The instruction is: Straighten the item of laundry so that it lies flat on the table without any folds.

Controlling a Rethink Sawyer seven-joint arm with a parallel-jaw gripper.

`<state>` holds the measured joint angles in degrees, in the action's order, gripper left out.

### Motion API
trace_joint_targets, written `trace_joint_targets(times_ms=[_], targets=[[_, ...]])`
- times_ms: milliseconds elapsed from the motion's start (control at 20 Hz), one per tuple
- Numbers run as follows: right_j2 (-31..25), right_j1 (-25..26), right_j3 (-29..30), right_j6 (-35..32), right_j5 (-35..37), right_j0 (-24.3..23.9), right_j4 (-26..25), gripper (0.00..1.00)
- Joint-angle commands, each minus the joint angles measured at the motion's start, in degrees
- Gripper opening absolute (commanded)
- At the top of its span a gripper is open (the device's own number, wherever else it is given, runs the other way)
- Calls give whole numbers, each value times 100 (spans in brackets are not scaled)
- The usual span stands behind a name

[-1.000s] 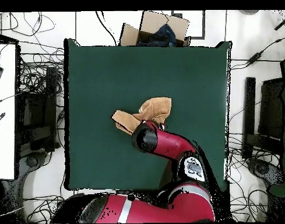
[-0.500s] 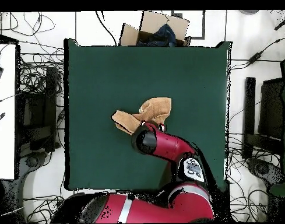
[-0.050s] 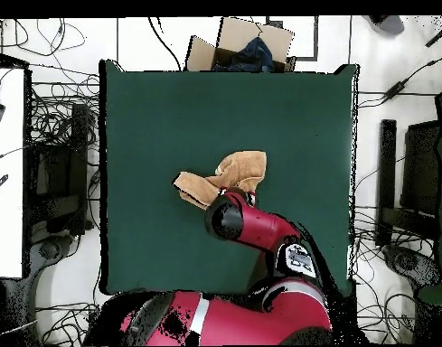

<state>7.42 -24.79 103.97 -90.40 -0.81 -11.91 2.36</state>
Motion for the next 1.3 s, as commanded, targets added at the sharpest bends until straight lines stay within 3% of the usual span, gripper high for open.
trace_joint_targets(times_ms=[50,350,400,1300], targets=[[-502,442,336,-1341,-304,-184,87,100],[-585,410,445,-1448,-487,-279,113,100],[-572,402,477,-1498,-556,-280,151,0],[-192,28,122,-863,543,-358,126,0]])
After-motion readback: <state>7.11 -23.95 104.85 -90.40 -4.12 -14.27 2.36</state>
